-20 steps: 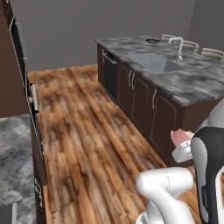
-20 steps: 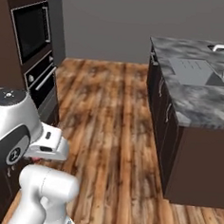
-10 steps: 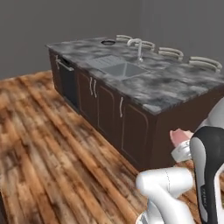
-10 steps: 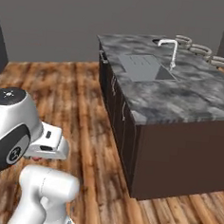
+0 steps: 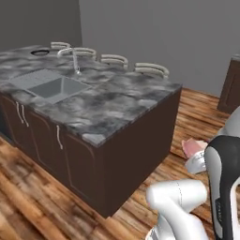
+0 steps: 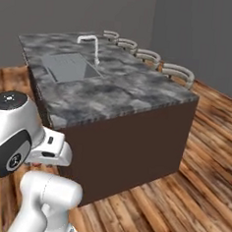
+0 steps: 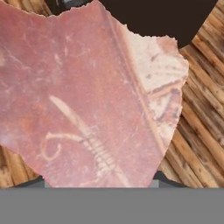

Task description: Take the steak from the fridge and place it on the digital scale on the counter by the fridge. Wait a few seconds for a reading, then move it to the plate on the dining counter.

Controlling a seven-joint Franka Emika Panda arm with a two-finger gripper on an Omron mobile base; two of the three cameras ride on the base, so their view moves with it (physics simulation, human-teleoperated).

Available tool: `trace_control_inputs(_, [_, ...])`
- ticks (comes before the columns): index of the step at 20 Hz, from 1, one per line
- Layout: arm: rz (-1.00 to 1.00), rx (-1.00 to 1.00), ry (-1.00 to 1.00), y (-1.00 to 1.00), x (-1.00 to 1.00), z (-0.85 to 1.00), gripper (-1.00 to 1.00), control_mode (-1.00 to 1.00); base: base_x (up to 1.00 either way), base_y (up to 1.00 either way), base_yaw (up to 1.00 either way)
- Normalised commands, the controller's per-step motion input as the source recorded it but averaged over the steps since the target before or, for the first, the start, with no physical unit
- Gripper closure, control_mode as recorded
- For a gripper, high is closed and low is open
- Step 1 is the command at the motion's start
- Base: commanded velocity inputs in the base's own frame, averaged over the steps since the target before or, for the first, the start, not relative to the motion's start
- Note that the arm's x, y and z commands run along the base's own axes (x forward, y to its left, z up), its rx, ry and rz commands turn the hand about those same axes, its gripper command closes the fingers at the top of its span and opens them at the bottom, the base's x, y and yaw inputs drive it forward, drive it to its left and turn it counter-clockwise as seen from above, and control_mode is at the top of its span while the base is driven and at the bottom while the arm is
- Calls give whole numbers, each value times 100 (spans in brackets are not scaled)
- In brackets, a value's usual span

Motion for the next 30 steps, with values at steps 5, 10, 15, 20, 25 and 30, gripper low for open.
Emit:
trace_control_inputs(5, [0,0,0,0,0,0,100,100,100,-100,-14])
trace_control_inputs(10, [0,0,0,0,0,0,100,100,100,-100,-9])
trace_control_inputs(15, [0,0,0,0,0,0,100,100,100,-100,-8])
trace_control_inputs(20, [0,0,0,0,0,0,100,100,100,-100,-6])
trace_control_inputs(25, [0,0,0,0,0,0,100,100,100,-100,-2])
trace_control_inputs(30, [0,0,0,0,0,0,100,100,100,-100,-1])
